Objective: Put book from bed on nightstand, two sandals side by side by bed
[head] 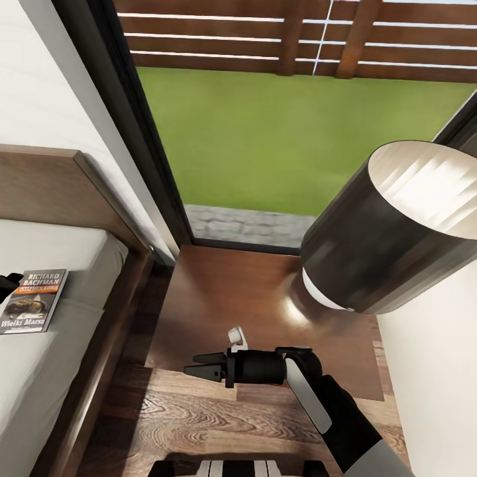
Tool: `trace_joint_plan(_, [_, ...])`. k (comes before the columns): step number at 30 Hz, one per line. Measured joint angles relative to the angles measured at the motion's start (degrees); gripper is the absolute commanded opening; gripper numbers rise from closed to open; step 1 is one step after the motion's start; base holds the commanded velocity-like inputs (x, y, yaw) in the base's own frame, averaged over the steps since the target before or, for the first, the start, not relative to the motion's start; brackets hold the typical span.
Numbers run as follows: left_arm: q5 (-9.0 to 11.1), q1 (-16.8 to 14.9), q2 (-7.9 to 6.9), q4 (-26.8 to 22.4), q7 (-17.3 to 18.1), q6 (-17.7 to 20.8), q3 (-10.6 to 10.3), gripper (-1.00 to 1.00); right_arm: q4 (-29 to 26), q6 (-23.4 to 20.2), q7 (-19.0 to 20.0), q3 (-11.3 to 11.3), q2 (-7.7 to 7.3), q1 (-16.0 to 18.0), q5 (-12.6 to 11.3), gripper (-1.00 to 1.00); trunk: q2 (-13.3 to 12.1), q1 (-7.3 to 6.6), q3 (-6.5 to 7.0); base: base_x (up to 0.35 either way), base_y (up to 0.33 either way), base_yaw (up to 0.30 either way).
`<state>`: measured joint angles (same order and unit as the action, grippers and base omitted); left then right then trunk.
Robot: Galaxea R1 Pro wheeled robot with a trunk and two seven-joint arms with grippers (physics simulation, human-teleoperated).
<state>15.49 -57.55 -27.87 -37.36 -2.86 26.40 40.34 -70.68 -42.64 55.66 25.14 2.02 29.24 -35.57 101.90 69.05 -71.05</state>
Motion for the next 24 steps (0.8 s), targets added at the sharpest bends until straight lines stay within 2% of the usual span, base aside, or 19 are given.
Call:
trace_joint_plan(7, [0.0,0.0,0.0,0.0,0.0,0.0,0.0,1.0,0.0,0.0,0.0,0.0,0.0,0.0,0.0,1.0,0.0,0.0,0.0,-0.002,0.0,-0.003])
trace_joint_plan(12, [0.0,0.0,0.0,0.0,0.0,0.0,0.0,1.0,0.0,0.0,0.0,0.1,0.0,0.0,0.0,1.0,0.0,0.01,0.0,-0.147,0.0,0.0])
trace_joint_plan(24, [0.0,0.0,0.0,0.0,0.0,0.0,0.0,1.0,0.0,0.0,0.0,0.1,0.0,0.0,0.0,1.0,0.0,0.0,0.0,-0.004,0.0,0.0])
